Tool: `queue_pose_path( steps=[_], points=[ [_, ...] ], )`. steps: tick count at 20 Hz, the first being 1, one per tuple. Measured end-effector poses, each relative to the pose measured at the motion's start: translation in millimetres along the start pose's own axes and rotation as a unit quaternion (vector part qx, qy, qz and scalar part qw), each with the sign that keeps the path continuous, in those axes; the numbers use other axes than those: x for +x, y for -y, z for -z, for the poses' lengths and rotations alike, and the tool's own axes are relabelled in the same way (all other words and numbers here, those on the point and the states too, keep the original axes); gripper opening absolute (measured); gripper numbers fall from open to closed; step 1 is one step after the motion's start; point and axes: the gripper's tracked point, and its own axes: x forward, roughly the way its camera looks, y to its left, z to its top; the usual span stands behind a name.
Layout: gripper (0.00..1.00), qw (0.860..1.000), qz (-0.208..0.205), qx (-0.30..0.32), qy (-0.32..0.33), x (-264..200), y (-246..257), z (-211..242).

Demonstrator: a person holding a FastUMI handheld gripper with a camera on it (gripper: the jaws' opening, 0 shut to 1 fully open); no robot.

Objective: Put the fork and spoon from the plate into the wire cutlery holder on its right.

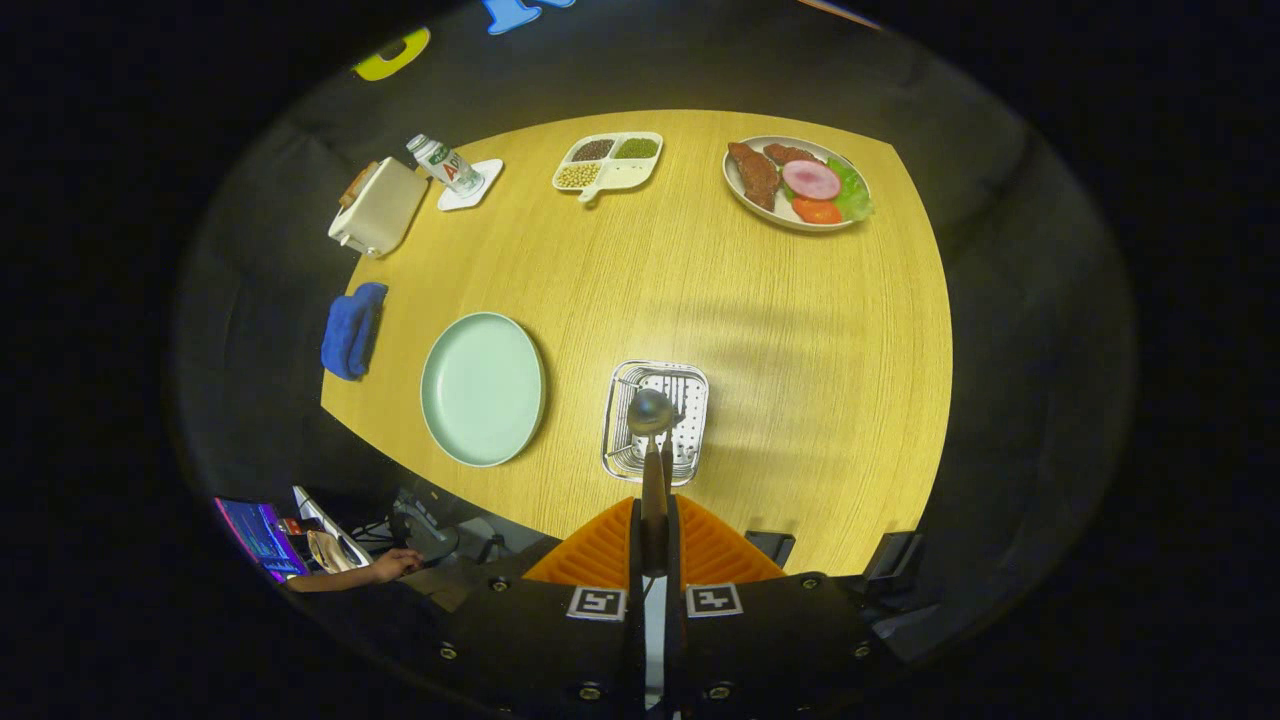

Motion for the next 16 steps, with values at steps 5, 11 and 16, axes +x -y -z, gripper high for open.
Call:
queue_pose_path(
  steps=[5, 11, 16],
  points=[
    [0.08, 0.999, 0.029, -0.042, -0.006, 11, -4, -7],
    [0.36, 0.995, 0.061, -0.077, 0.034, -12, -14, -17],
    [0.48, 0.977, 0.075, -0.072, 0.185, -63, -48, -40]
  ],
)
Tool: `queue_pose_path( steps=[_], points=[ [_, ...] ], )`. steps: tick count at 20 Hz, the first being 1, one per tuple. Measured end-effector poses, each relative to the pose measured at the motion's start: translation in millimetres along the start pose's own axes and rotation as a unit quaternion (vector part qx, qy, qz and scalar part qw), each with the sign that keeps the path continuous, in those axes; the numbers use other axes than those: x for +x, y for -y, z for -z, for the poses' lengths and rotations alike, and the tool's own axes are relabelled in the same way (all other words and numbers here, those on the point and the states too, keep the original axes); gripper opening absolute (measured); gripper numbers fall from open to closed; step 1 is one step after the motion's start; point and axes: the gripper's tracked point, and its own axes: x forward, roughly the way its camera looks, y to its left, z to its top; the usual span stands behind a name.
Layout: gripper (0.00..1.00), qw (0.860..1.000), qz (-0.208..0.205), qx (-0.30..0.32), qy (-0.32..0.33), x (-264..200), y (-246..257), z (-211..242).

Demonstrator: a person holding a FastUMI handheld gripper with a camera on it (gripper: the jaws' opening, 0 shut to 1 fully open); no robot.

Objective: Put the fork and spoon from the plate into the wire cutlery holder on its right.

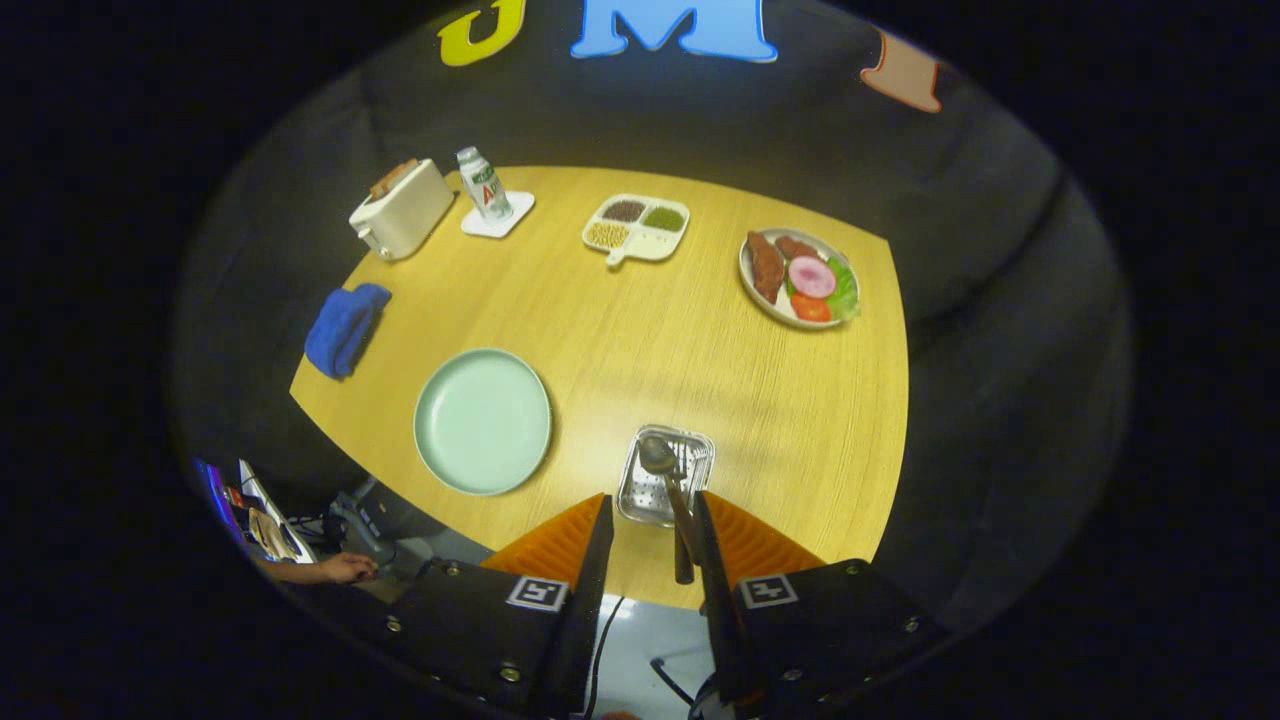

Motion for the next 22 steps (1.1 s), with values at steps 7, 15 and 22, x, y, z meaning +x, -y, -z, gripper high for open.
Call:
queue_pose_path(
  steps=[7, 15, 22],
  points=[
    [0.74, 0.972, 0.034, 0.023, 0.231, -69, -60, -39],
    [0.95, 0.895, 0.099, 0.059, 0.431, -121, -104, -48],
    [0.98, 0.877, 0.111, 0.061, 0.463, -118, -137, -39]
  ],
)
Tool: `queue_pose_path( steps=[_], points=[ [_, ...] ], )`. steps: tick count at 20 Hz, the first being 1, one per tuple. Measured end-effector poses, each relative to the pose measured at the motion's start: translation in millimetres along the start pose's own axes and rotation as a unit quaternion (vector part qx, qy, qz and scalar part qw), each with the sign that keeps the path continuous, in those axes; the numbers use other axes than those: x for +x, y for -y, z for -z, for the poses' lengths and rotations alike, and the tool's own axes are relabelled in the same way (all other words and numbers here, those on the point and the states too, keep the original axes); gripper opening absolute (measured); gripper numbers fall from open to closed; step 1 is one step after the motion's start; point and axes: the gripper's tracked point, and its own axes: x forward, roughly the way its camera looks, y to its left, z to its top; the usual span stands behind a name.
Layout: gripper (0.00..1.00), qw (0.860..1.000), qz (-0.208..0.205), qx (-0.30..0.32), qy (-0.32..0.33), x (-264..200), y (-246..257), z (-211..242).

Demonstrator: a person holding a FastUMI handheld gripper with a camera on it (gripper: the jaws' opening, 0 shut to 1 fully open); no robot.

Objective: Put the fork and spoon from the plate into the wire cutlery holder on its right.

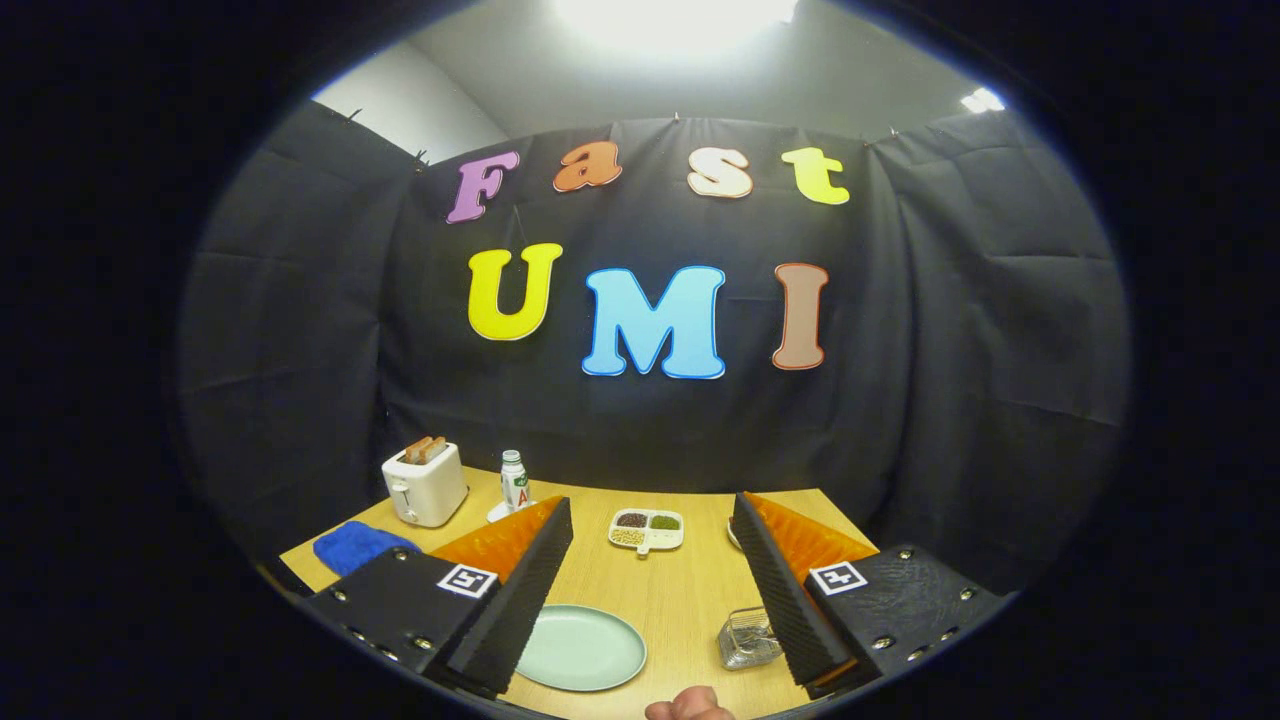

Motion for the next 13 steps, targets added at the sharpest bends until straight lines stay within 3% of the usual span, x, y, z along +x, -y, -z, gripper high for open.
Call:
queue_pose_path(
  steps=[3, 6, 10, 13],
  points=[
    [0.98, 0.999, 0.020, 0.004, 0.037, 1, 0, -11],
    [0.98, 0.999, 0.040, 0.015, 0.028, -10, -9, 4],
    [0.98, 0.999, 0.034, 0.015, 0.040, -16, -32, 9],
    [0.98, 1.000, 0.020, 0.003, 0.012, -21, -45, 20]
  ],
)
